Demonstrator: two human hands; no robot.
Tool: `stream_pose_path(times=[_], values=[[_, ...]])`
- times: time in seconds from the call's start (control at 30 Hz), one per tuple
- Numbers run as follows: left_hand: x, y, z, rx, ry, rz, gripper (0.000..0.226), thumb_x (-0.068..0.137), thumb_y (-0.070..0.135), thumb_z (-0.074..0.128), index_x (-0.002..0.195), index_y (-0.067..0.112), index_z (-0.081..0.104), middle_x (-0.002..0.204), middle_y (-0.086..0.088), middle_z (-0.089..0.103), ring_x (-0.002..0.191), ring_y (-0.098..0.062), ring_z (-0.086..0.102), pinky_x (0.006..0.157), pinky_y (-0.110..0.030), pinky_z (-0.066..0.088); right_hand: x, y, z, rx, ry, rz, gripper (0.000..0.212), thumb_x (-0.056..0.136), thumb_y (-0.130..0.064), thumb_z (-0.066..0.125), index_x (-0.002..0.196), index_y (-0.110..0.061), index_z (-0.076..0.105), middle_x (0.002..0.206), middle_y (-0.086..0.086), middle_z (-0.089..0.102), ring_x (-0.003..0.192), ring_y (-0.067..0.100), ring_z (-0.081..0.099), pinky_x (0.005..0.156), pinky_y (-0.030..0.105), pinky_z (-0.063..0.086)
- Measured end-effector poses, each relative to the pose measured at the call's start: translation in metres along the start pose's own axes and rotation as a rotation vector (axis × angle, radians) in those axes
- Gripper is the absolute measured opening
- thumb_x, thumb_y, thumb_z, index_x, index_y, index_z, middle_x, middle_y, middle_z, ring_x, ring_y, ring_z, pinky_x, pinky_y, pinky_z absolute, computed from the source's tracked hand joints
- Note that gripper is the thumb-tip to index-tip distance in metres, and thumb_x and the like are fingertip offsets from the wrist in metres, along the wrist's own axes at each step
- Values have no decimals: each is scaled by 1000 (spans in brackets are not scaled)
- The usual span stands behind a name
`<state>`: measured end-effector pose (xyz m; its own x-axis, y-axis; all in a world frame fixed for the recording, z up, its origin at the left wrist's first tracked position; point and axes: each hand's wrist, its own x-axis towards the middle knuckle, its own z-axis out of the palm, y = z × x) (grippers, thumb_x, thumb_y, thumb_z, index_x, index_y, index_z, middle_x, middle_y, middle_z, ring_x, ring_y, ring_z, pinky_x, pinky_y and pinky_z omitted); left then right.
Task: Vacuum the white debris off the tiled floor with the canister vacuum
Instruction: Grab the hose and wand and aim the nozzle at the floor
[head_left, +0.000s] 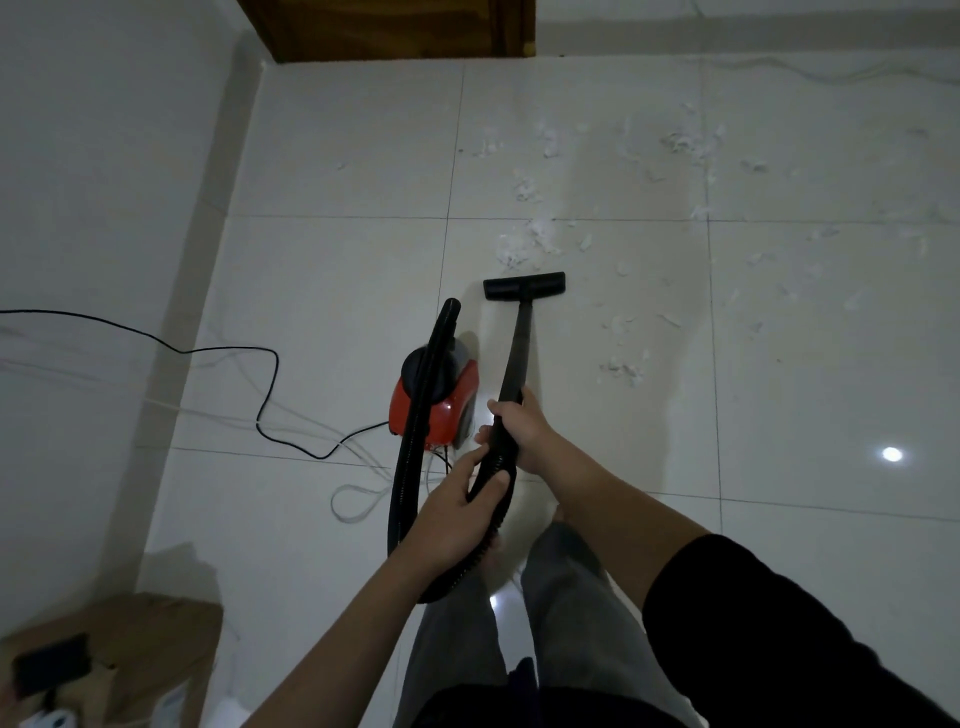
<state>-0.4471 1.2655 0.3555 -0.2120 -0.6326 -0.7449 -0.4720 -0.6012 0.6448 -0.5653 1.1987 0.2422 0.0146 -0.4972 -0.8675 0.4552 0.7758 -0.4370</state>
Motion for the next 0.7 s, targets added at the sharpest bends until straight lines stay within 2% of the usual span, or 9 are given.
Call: stream_pose_path(times=[0.1, 0.17, 0.23, 0.33, 0.43, 0.53, 0.63, 0.7], values=[[4, -2, 6, -5, -8, -19, 40, 98, 40, 52, 136, 46, 40, 82, -11, 69, 61, -18, 66, 63, -35, 56, 1, -5, -7, 9, -2, 12, 37, 95, 3, 46, 125, -15, 38, 69, 10, 50, 50, 20, 55, 57, 35, 54], [6, -2, 7, 4, -18, -12, 39, 98, 41, 52, 133, 49, 39, 79, -6, 68, 62, -18, 66, 63, -38, 57, 5, -6, -9, 18, 8, 17, 52, 90, 7, 45, 137, -15, 35, 68, 10, 49, 49, 18, 53, 55, 33, 52], [6, -1, 8, -1, -31, -10, 37, 98, 39, 52, 130, 51, 38, 79, -8, 67, 63, -22, 66, 60, -39, 57, 10, -5, -8, 16, 28, 10, 65, 90, 5, 47, 148, -18, 28, 66, 9, 50, 50, 18, 52, 51, 30, 50], [7, -1, 8, -1, -48, -11, 38, 99, 38, 51, 132, 48, 36, 79, -13, 66, 62, -29, 63, 53, -37, 55, 14, -2, -5, -7, 64, -15, 70, 90, 3, 51, 152, -18, 25, 59, 7, 50, 45, 16, 50, 46, 27, 47], [9, -5, 4, 49, -61, 32, 41, 99, 39, 50, 137, 40, 35, 78, -14, 67, 59, -29, 63, 51, -37, 55, 12, -2, -3, -53, 76, -22, 60, 91, 3, 50, 145, -14, 30, 60, 8, 47, 44, 16, 46, 43, 25, 44], [11, -8, -1, 96, -60, 80, 44, 100, 40, 48, 141, 34, 35, 78, -3, 65, 63, -18, 64, 57, -34, 53, 13, -6, 0, -95, 77, -13, 35, 92, 4, 49, 121, -13, 37, 71, 12, 47, 52, 20, 48, 44, 27, 46], [13, -7, -5, 144, -55, 97, 46, 100, 39, 47, 144, 28, 35, 87, 3, 64, 73, -11, 63, 68, -29, 50, 14, -12, 6, -128, 87, 22, 28, 90, 3, 47, 110, -14, 39, 77, 14, 48, 52, 23, 51, 48, 32, 47], [15, -4, -8, 151, -51, 105, 43, 101, 36, 47, 141, 26, 37, 83, 3, 64, 68, -10, 62, 64, -28, 49, 17, -16, 10, -155, 103, 13, 23, 89, 4, 46, 105, -12, 39, 72, 12, 45, 50, 22, 47, 47, 31, 44]])
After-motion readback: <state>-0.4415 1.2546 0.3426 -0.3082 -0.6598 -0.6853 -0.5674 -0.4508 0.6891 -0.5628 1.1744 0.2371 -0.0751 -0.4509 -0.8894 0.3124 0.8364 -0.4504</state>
